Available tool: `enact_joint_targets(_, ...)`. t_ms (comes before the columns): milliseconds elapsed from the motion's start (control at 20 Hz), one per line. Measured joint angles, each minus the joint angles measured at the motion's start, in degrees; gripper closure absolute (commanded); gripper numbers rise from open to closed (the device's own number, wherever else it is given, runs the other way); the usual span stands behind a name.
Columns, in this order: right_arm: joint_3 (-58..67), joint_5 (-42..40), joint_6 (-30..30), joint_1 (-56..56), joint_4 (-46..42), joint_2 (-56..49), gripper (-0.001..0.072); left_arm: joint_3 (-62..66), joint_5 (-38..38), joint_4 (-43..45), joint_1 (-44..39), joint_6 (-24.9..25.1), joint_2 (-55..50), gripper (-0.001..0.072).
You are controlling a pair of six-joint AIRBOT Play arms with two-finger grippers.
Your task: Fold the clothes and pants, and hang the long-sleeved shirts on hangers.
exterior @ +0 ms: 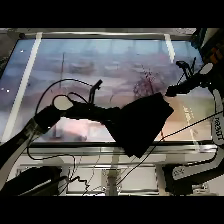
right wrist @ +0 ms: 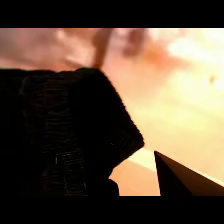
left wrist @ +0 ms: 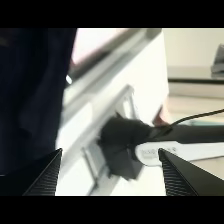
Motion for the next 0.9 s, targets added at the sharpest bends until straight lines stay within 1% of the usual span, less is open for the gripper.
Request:
enact_joint_targets(100, -0.9, 0.98, -3.02, 0.2, 1.31, -1.09, 0.0015, 0.0, -0.2, 1.4, 2.43, 0.11, 1.16, 0.0015)
enact_joint_targets(200, -2.27, 1.29, -4.85, 0.46, 2.14, -1.88, 0.0016, 0.0, -0.5, 2.29, 3.87, 0.13, 1.64, 0.0015)
enact_joint_targets(350, -4.04, 1.36, -6.36, 0.74, 2.54, -2.86, 0.0019, 0.0, -0.5, 3.02, 4.87, 0.15, 1.68, 0.0015)
enact_joint_targets(500, -4.76, -1.25, -6.99, 0.83, 2.6, -3.72, 0.0023, 0.0, -0.46, 3.32, 5.29, 0.17, 1.16, 0.0016)
enact_joint_targets(550, -4.92, -2.64, -7.02, 0.85, 2.6, -3.98, 0.0057, 0.0, -0.48, 3.37, 5.31, 0.17, 0.94, 0.0015)
enact_joint_targets(600, -4.98, -3.58, -6.99, 0.85, 2.54, -4.09, 0.0124, 0.0, -0.48, 3.39, 5.35, 0.17, 0.72, 0.0016)
enact_joint_targets(650, -5.03, -4.57, -6.51, 0.79, 2.38, -4.37, 0.0159, 0.0, -0.42, 3.41, 5.42, 0.17, 0.46, 0.0015)
enact_joint_targets(700, -5.11, -5.07, -5.38, 0.7, 1.92, -4.81, 0.0162, 0.0, -0.26, 3.41, 5.42, 0.17, 0.17, 0.0015)
enact_joint_targets(750, -5.14, -5.16, -4.09, 0.48, 1.66, -5.33, 0.0218, 0.0, -0.24, 3.43, 5.46, 0.17, -0.04, 0.0015)
enact_joint_targets(900, -5.2, -2.84, -0.61, -0.31, 3.17, -7.17, 0.0224, 0.0, -0.09, 3.43, 5.46, 0.17, -0.66, 0.0015)
